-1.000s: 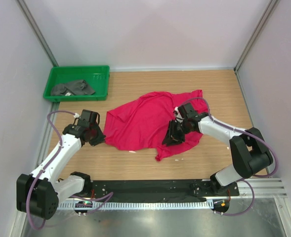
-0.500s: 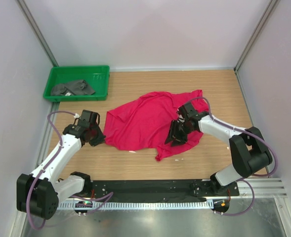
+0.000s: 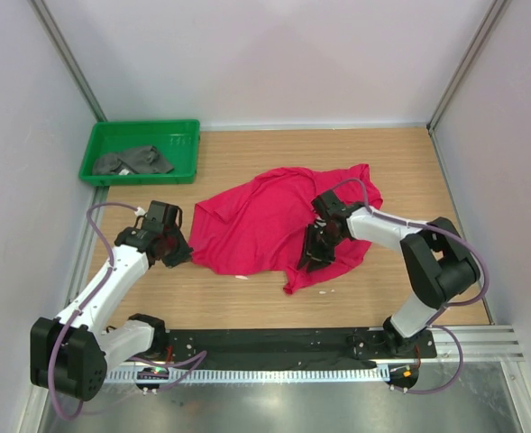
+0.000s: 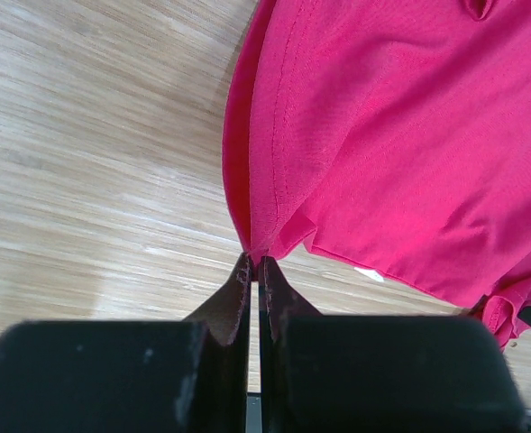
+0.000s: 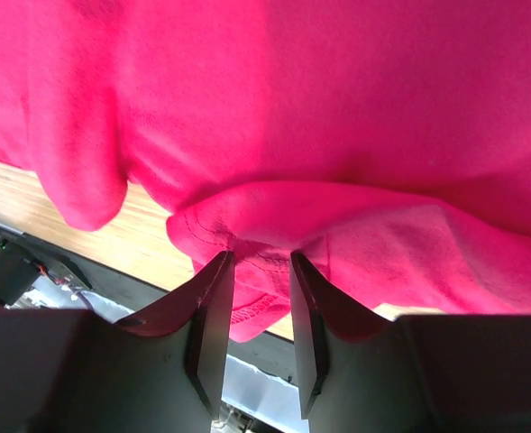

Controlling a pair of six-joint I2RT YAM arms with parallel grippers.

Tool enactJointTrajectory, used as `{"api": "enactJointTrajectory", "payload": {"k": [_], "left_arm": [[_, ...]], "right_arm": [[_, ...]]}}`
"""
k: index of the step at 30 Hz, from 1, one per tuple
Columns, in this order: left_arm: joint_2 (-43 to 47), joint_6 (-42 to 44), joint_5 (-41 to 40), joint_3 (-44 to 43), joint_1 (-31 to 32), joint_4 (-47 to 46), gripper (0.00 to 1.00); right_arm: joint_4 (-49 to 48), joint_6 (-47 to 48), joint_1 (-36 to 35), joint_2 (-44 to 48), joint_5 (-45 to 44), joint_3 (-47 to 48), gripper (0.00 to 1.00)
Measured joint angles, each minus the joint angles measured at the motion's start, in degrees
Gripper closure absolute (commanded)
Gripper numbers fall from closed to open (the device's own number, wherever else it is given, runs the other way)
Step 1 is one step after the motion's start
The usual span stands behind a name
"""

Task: Fold and stack the t-shirts
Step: Flatten the tshirt out

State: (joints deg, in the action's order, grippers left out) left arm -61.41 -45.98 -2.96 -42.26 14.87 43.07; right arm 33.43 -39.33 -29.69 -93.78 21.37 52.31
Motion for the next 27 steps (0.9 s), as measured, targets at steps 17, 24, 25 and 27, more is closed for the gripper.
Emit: {"api": "enactJointTrajectory", "payload": {"k": [17, 24, 25, 27], "left_arm": [[0.00, 0.02, 0.02, 0.52, 0.00, -0.20, 1.00], [0.61, -0.02, 0.02, 0.76, 0.00, -0.17, 1.00], [0.85, -0.02, 0.00, 0.85, 0.00, -0.17, 1.00], [1.33, -0.04, 0.00, 0.92, 0.00, -0.15, 1.00]], "right_arm": [[0.98, -0.24, -0.50, -2.64, -0.68, 1.60, 0.94], [4.66, -0.31, -0.57, 1.38, -2.64, 1.60, 0.94], [5.25, -0.31, -0.57, 2.71, -2.84, 1.60, 0.94], [6.03, -0.37, -0.57, 5.53, -2.97, 1.57, 0.94]]}}
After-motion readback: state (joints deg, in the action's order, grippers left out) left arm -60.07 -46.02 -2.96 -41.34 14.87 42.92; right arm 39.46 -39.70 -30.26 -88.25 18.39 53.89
